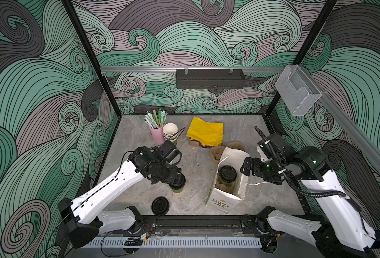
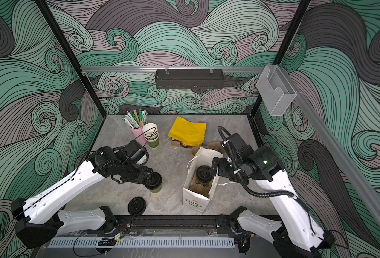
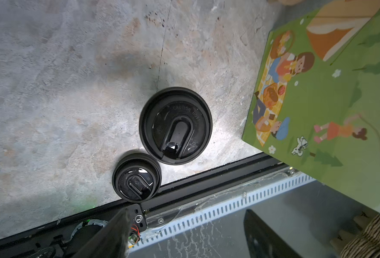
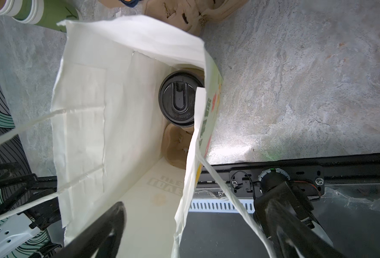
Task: Pack a coffee takeout order
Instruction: Pick up the coffee cup from the bottom-center of the table.
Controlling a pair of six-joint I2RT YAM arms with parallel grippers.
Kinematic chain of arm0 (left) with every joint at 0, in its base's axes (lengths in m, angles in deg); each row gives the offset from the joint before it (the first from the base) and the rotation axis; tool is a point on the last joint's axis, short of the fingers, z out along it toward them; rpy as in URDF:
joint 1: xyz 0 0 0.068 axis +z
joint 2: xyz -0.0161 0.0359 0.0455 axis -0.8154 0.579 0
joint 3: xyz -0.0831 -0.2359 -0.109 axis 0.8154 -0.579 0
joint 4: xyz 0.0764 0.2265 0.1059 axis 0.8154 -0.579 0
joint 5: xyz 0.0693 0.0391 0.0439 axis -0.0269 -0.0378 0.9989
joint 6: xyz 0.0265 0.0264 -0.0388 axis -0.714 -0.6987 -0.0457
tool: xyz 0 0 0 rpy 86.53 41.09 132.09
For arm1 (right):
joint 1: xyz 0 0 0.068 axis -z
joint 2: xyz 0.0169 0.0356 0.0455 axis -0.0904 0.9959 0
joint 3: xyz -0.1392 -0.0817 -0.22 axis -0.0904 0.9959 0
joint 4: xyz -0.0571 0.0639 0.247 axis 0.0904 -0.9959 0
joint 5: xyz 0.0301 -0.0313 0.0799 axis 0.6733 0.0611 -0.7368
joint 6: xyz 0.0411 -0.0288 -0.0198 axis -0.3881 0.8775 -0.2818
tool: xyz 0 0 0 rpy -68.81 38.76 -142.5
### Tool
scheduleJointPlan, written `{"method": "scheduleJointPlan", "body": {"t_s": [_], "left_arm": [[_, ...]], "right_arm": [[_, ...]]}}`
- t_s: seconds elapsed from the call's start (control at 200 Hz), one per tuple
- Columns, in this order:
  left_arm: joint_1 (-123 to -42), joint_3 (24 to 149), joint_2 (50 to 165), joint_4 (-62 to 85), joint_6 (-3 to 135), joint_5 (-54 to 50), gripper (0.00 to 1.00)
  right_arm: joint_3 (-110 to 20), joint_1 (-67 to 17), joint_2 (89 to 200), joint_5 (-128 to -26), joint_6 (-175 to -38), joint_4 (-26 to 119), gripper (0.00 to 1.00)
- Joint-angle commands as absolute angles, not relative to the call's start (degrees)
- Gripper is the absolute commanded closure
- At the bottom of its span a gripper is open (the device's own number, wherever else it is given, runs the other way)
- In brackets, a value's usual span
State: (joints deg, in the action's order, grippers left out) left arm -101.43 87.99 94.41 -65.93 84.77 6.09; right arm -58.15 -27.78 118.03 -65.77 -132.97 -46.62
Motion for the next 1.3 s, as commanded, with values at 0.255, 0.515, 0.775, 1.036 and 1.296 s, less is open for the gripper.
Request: {"method": "scheduleJointPlan", "body": {"t_s": [0.255,0.515,0.775,1.036,1.296], "left_arm": [[-101.90,87.82,102.65,-64.60,82.33,8.02,0.19],[-101.89,85.66,105.42,-60.58,81.96,6.93,0.20],[-101.91,85.21,108.83,-60.20,81.69,9.96,0.22],[-101.91,84.61,110.30,-59.33,81.93,11.87,0.26],[-101.87,83.39,110.42,-57.99,81.88,11.52,0.26]], "right_arm": [[-55.75,-25.84,113.76,-64.06,-134.57,-49.41,0.02],[-55.12,-25.33,112.95,-64.30,-134.89,-49.39,0.02],[-54.64,-24.96,112.59,-64.58,-134.89,-49.42,0.02],[-54.64,-24.78,112.59,-65.02,-134.80,-49.51,0.02],[-54.77,-24.60,112.81,-65.37,-134.71,-49.50,0.02]]}}
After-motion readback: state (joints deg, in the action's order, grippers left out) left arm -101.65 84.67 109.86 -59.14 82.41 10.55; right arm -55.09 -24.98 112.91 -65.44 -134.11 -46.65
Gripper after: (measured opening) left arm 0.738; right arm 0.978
